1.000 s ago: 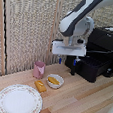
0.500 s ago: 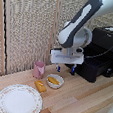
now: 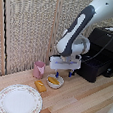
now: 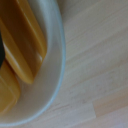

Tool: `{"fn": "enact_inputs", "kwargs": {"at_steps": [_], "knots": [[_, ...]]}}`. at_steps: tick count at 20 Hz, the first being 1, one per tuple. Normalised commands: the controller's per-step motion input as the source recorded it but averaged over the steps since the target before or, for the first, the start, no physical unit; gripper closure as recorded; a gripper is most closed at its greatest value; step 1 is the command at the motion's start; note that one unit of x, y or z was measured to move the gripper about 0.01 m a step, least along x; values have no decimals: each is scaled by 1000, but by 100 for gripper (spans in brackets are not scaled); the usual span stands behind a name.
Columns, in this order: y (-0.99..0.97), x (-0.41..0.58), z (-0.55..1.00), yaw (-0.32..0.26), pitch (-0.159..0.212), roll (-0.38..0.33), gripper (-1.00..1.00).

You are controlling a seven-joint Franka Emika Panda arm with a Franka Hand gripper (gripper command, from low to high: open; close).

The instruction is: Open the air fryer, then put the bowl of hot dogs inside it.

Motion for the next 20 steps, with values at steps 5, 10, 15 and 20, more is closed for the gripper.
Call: {"fn": "enact_inputs", "kwargs": {"at_steps": [5, 10, 15, 20], "knots": [[-263, 5, -247, 172, -81, -17, -100], [-57, 47, -135, 119, 2, -1, 100], [0, 0, -142, 102, 7, -13, 100], [0, 0, -126, 102, 11, 0, 100]]}}
